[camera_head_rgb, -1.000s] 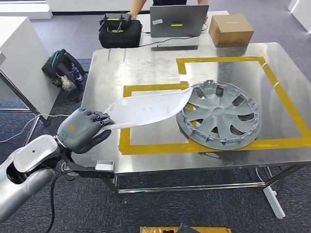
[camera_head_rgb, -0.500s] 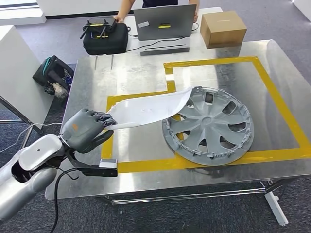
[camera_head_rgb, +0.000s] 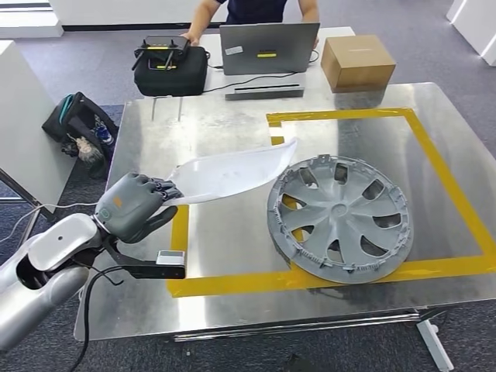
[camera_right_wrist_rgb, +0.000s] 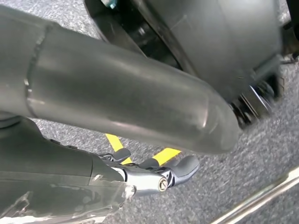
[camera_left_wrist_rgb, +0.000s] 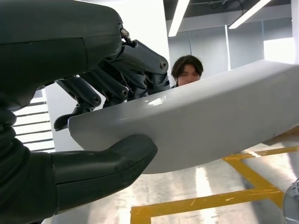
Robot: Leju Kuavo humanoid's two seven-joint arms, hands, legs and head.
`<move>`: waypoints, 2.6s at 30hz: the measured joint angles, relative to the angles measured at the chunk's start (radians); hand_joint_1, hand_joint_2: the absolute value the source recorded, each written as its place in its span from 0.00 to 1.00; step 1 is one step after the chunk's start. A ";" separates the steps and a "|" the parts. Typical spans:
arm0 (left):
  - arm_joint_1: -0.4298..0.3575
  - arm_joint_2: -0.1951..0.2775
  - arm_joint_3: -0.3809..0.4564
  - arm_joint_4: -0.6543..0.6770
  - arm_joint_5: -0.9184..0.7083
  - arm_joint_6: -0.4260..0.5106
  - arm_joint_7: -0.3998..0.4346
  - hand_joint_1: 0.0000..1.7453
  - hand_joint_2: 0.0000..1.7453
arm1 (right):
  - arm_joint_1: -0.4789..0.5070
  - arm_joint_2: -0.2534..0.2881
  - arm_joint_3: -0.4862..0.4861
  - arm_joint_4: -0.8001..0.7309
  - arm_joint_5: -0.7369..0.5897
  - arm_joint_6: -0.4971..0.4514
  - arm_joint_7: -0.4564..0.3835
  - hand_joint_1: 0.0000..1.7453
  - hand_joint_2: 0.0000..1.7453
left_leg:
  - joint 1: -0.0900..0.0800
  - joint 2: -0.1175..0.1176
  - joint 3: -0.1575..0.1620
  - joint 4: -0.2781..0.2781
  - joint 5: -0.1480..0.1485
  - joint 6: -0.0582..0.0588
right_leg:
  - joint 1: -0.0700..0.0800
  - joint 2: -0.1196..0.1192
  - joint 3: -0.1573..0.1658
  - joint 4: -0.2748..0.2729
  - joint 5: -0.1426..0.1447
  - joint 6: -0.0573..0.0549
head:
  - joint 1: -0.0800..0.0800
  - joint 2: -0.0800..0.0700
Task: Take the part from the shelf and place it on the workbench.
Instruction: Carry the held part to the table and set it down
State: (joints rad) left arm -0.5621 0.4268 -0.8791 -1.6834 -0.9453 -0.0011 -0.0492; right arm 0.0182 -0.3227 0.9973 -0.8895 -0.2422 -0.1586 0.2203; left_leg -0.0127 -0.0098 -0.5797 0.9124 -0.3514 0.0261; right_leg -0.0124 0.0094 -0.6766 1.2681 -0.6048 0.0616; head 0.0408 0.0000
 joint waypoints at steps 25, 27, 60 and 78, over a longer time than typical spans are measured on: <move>0.017 0.000 0.018 0.002 -0.017 0.017 0.025 1.00 1.00 | 0.006 0.001 -0.009 -0.002 0.003 -0.013 0.010 0.00 0.00 | 0.004 0.002 -0.035 0.044 -0.018 -0.019 | -0.009 0.002 0.128 -0.270 0.129 -0.005 | -0.004 0.000; 0.018 -0.001 0.023 0.002 -0.032 0.024 0.033 0.75 1.00 | 0.008 -0.001 -0.009 -0.006 0.003 -0.017 0.012 0.00 0.00 | 0.006 0.002 -0.027 0.039 -0.021 -0.011 | -0.008 -0.001 0.089 -0.195 0.087 0.000 | 0.000 0.000; 0.034 -0.011 0.034 0.005 -0.066 0.027 0.063 0.00 0.00 | 0.023 -0.007 -0.018 -0.018 0.004 -0.035 0.018 0.00 0.00 | -0.011 -0.003 -0.005 0.052 -0.051 -0.019 | 0.003 0.005 0.094 -0.261 0.165 -0.029 | -0.001 0.000; 0.099 -0.015 0.089 0.005 -0.097 0.097 0.113 0.00 0.00 | 0.043 -0.020 -0.019 -0.041 -0.022 -0.064 0.029 0.00 0.00 | 0.002 0.012 0.024 -0.012 -0.013 0.017 | -0.008 0.000 -0.009 -0.030 0.049 0.019 | 0.002 0.000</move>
State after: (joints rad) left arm -0.4629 0.4113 -0.7902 -1.6783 -1.0418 0.0962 0.0641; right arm 0.0612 -0.3426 0.9782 -0.9305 -0.2642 -0.2229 0.2498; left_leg -0.0105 0.0020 -0.5559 0.9005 -0.3641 0.0433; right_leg -0.0204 0.0090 -0.6856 1.2381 -0.5555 0.0808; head 0.0428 0.0000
